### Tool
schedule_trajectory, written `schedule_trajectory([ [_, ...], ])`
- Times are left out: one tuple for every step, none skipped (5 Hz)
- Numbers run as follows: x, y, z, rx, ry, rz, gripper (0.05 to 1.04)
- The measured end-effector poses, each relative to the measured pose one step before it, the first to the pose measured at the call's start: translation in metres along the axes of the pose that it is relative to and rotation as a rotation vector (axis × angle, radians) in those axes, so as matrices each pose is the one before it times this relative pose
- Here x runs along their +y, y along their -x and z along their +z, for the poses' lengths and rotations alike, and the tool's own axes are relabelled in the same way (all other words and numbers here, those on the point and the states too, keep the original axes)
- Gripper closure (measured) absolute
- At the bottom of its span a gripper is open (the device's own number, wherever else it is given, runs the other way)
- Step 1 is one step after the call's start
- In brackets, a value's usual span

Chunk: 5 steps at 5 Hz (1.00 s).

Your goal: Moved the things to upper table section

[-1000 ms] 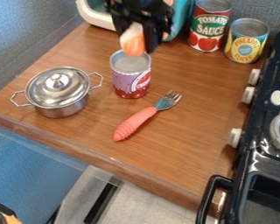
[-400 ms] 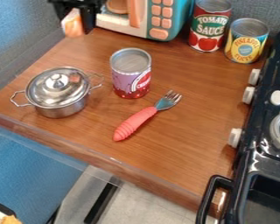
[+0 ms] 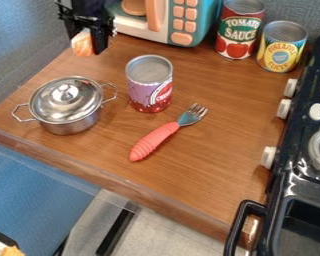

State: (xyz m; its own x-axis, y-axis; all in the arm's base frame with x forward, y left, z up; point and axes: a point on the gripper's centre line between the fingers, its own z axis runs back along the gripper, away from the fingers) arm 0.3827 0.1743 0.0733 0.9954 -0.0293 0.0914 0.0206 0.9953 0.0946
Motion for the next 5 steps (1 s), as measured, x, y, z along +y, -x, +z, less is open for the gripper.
schedule_trajectory([
  [0.00201, -0.0002, -0.01641, 0.045, 0.0087, -0.0307, 0.107],
  [-0.0009, 0.00043, 0.0001, 0.0068, 0.0033, -0.0014, 0.077],
  [-0.00139, 0.00141, 0.0009, 0.0048, 0.0115, -0.001, 0.081],
  [-0.00225, 0.00087, 0.03025, -0.0647, -0.011, -0.0139, 0.084],
  [-0.00137, 0.00293, 0.03303, -0.0497, -0.0207, -0.0218, 0.084],
])
